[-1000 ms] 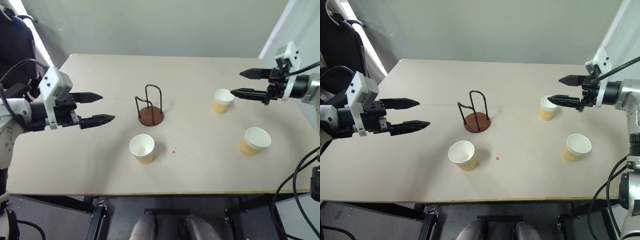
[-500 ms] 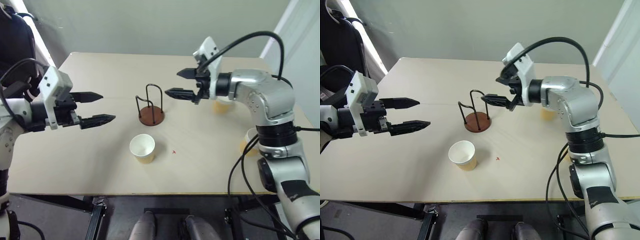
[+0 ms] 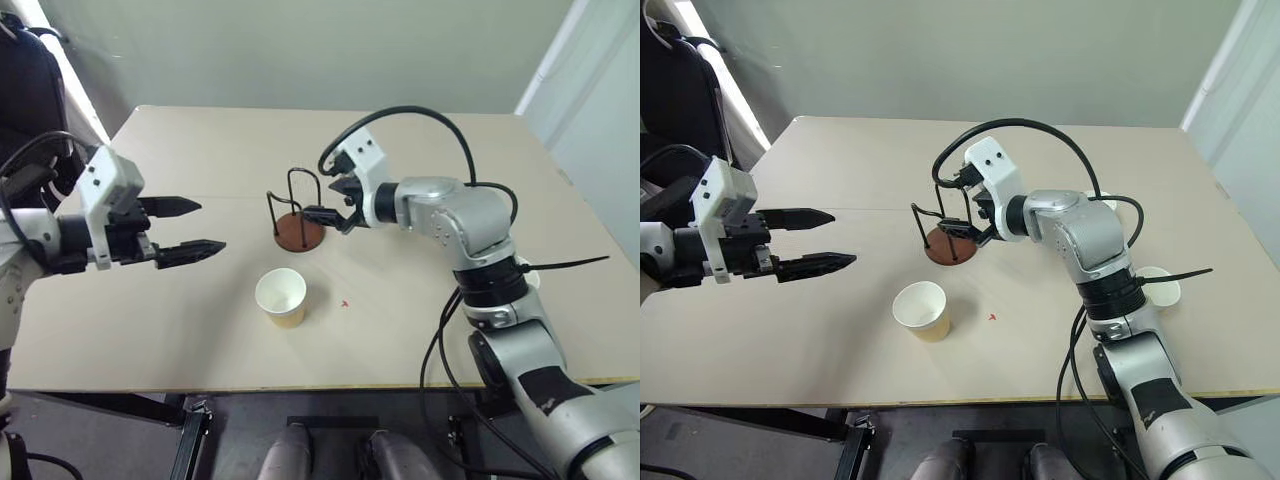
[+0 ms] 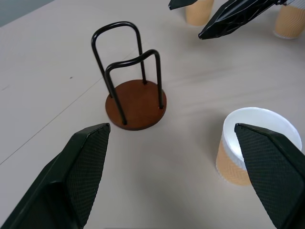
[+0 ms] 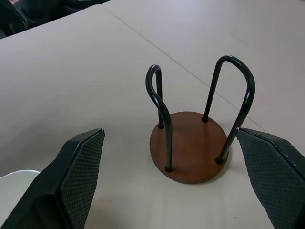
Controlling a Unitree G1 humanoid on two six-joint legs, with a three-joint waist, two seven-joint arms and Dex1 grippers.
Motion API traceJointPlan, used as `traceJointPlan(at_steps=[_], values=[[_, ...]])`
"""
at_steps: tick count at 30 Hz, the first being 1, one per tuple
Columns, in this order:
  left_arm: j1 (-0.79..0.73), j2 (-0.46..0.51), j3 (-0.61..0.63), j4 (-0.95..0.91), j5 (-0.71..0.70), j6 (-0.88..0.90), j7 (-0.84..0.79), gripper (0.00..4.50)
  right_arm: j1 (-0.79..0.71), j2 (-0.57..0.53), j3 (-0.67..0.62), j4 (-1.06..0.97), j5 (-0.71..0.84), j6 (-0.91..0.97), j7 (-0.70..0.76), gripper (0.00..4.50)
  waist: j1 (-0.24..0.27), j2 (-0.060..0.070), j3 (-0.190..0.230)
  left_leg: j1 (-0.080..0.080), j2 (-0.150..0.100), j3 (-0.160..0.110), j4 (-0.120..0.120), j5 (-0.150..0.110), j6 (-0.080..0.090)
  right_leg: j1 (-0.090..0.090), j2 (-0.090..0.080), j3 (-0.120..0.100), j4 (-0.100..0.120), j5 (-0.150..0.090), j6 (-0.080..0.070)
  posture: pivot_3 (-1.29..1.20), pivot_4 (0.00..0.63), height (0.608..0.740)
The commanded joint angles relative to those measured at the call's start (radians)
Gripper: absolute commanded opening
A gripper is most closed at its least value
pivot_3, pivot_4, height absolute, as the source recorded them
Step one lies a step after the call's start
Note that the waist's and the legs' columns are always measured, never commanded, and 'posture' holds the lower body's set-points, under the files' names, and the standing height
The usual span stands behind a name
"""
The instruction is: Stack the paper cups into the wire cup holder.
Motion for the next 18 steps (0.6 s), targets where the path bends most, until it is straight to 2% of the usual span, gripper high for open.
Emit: traceJointPlan(at_steps=[1,13,16,18], values=[[0.008,0.022,0.050,-0.021,-0.007,-0.005,-0.005,4.50,-0.004,0.030,0.000,0.019,-0.022,-0.043,-0.035,4.47,0.000,0.000,0.000,0.000,0.000,0.000,0.000,0.000,0.000,0.000,0.000,0.000,0.000,0.000,0.000,0.00,0.150,0.740],[0.018,0.020,0.055,-0.034,-0.010,0.001,0.007,4.50,-0.044,0.202,0.021,0.276,-0.121,-0.250,-0.137,4.47,-0.001,0.000,0.000,0.000,0.000,0.000,0.000,-0.001,-0.002,-0.002,0.000,0.000,0.004,-0.001,-0.003,0.00,0.150,0.740],[0.031,0.024,0.067,-0.044,-0.012,0.007,0.008,4.50,-0.055,0.219,0.020,0.333,-0.139,-0.300,-0.137,3.90,0.000,0.000,0.000,0.000,0.000,0.000,0.000,-0.002,-0.003,-0.002,0.000,0.000,0.005,-0.002,-0.003,0.00,0.150,0.740],[0.041,0.028,0.079,-0.052,-0.014,0.011,0.009,4.50,-0.059,0.229,0.025,0.366,-0.152,-0.333,-0.135,3.28,-0.001,0.000,0.000,0.000,0.000,0.000,0.000,-0.002,-0.003,-0.003,0.000,0.000,0.005,-0.002,-0.003,0.00,0.150,0.740]])
